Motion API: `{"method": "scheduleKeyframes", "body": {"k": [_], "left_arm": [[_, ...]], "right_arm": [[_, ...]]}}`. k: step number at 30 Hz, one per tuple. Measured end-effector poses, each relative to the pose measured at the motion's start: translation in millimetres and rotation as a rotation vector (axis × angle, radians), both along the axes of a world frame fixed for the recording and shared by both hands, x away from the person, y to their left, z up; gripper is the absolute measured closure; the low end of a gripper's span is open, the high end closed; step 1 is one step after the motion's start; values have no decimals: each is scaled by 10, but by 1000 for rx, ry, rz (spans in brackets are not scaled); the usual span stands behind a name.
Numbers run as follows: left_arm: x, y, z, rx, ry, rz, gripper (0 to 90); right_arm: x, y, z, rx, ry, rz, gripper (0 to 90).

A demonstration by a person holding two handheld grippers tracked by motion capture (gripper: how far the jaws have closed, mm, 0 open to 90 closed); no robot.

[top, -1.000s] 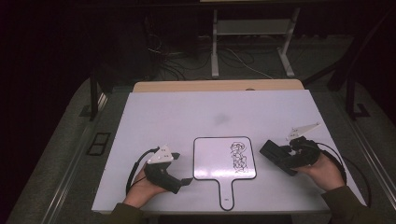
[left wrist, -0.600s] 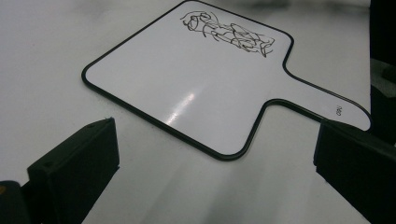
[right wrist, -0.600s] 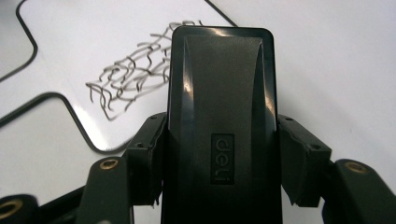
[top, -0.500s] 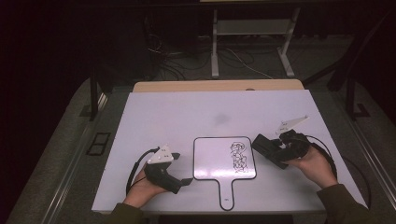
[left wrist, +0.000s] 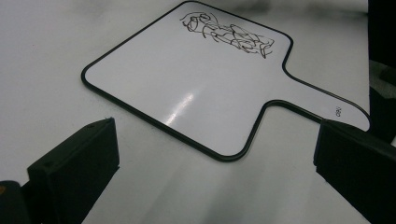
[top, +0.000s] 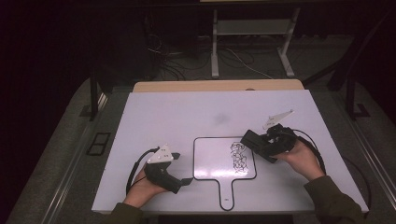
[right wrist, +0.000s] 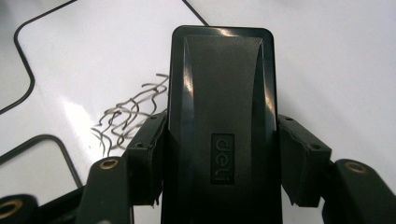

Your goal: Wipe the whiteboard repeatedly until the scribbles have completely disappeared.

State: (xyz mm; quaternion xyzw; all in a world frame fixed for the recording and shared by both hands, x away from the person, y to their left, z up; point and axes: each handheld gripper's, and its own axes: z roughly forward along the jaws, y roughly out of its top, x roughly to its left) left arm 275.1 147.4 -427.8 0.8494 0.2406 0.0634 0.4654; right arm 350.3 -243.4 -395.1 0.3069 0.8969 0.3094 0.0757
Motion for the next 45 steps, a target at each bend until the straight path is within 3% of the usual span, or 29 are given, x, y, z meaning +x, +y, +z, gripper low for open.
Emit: {"method": "scheduleKeyframes", "body": {"k": [8,21,34,45], "left_arm": [[9,16,0,-9,2,3,0],[-9,-10,4,-2,1,2,0],[-12,-5,7,-2,1,0,0],[-12,-10,4,-2,1,-3,0]], "right_arm": [[118,186,-13,-18,0,12,389],[276,540,-173,-104,-3,68,389],[312,598,-293,-136,1,78,389],[286,620,-303,-144,-5,82,389]]}}
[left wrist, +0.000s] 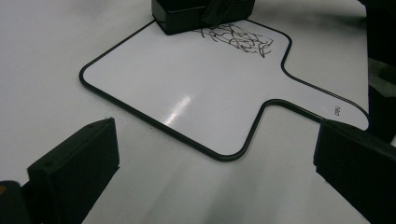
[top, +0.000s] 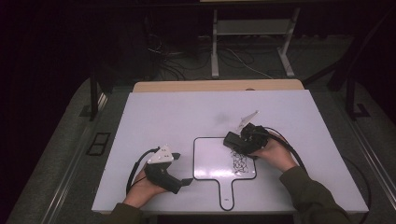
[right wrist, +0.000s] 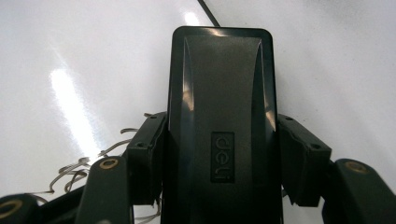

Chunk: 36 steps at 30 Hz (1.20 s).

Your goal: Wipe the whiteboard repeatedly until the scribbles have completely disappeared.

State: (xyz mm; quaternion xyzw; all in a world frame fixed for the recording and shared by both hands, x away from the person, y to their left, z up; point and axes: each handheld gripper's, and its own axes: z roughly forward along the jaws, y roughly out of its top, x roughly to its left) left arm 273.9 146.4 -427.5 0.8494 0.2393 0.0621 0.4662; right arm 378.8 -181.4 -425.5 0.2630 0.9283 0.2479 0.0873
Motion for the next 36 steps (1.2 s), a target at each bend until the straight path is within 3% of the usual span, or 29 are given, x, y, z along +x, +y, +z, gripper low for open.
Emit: {"method": "scheduleKeyframes", "body": {"k": [27,36], "left_arm": [[-3,-2,5,4,0,-3,0],[-2,-5,3,9,0,-7,0]], "right_arm": [[-173,61,9,-16,-8,44,389],[-35,15,11,-26,-16,4,389]]}}
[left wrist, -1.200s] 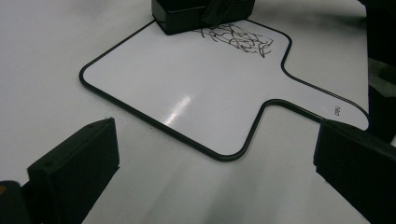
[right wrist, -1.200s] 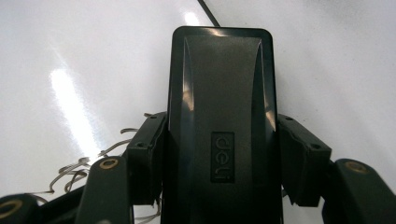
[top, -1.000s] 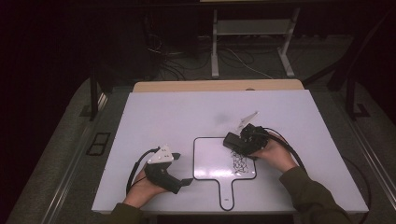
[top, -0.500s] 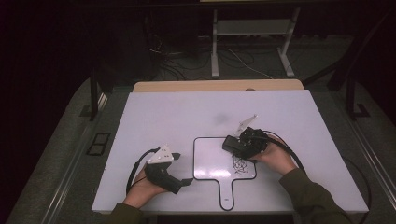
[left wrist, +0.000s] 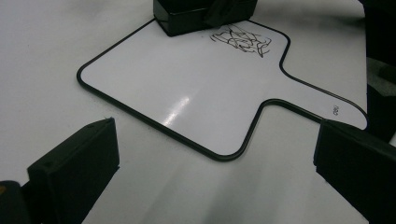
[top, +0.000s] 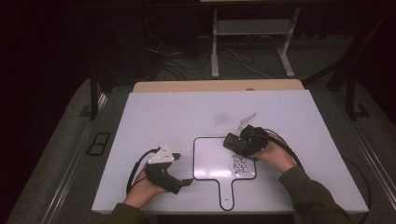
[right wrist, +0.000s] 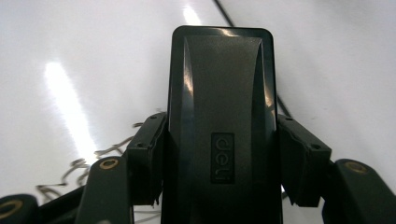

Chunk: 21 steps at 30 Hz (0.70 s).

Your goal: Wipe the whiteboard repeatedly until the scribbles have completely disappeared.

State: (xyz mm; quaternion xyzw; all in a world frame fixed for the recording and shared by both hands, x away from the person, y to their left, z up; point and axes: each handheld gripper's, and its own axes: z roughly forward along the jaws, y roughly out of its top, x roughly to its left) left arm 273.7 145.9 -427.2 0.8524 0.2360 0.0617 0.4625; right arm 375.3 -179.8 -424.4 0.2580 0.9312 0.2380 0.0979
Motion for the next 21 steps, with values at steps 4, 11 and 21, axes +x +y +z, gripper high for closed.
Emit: {"method": "scheduleKeyframes", "body": {"k": [4,11,21], "left_arm": [[-2,-1,-1,0,0,0,0],[0,0,0,-1,1,0,0],[0,-3,-2,-1,1,-1,0]], "right_arm": [[63,-42,3,-10,-7,-27,389],[150,-89,2,-23,-23,-57,389],[159,-65,5,-41,-35,-62,389]]}}
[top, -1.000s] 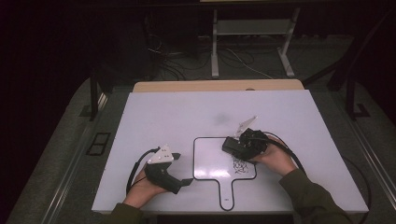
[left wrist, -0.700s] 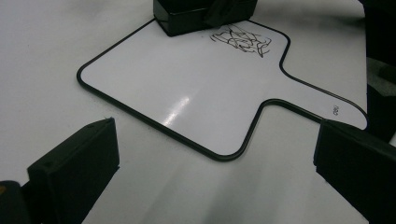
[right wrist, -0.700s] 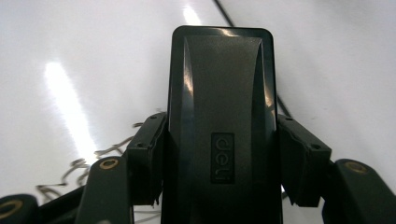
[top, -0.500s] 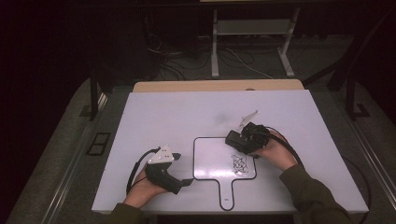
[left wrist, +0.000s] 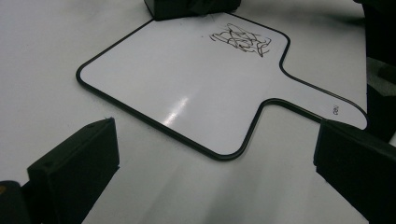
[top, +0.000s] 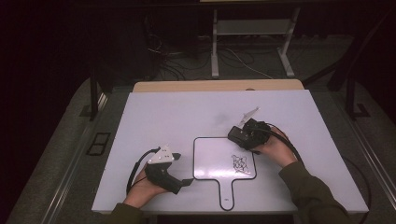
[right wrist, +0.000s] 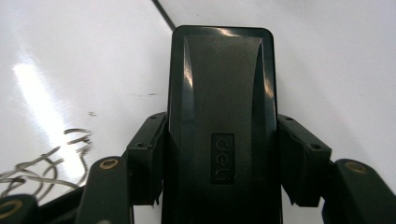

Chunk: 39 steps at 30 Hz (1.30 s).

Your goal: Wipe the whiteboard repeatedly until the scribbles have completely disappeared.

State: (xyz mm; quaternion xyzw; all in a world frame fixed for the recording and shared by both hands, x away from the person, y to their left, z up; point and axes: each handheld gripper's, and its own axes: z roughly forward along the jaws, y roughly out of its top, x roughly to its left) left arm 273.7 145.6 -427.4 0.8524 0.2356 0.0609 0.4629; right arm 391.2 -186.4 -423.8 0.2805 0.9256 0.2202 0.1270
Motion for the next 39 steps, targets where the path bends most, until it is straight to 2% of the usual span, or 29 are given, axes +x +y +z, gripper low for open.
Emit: {"method": "scheduleKeyframes", "body": {"k": [5,10,15,17,26,30,34,39], "left_arm": [[-1,-3,-2,-2,1,1,0],[-2,-6,-3,-1,0,-2,0],[-2,4,1,-1,2,0,0],[-2,2,-1,-1,4,0,0],[-3,7,0,-3,4,1,0],[-3,6,0,-2,4,1,0],[-2,7,1,-3,4,2,0],[-6,4,3,-3,3,1,0]], "right_arm": [[-93,116,7,1,13,45,389],[-112,172,12,-2,19,64,389],[-54,103,14,-7,17,25,389],[-18,30,14,-12,17,-10,389],[12,-67,16,-16,20,-36,389],[-26,-42,18,-25,15,-21,389],[-149,-10,22,-23,24,16,389],[-229,24,29,-35,22,42,389]]}}
